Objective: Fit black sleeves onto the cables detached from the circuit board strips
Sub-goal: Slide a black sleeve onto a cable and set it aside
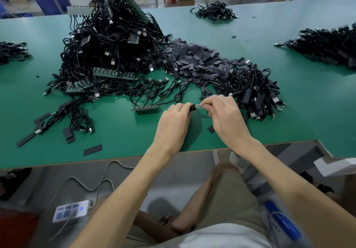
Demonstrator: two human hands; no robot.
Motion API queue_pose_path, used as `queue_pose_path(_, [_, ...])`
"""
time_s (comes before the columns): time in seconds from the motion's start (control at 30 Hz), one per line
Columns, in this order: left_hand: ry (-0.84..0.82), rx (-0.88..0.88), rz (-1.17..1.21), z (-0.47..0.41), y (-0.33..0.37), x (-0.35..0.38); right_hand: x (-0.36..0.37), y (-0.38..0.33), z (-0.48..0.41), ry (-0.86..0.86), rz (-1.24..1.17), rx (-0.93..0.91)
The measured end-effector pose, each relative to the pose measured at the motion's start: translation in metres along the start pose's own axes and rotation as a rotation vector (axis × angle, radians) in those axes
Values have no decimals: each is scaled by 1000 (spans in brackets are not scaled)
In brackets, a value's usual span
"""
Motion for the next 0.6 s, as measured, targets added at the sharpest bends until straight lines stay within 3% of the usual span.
queue_pose_path(0.6, [74, -11, -139, 2, 0, -4, 2, 7, 0, -34, -23, 89])
Point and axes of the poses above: each hand's wrist, its own z-axis away from the middle knuckle, its own x-axis out of the palm, y = z × x, the point moved 8 cm from there along -z, towards the middle knuckle, and after that the axes turned 8 degrees about x, right-handed, at the moved point
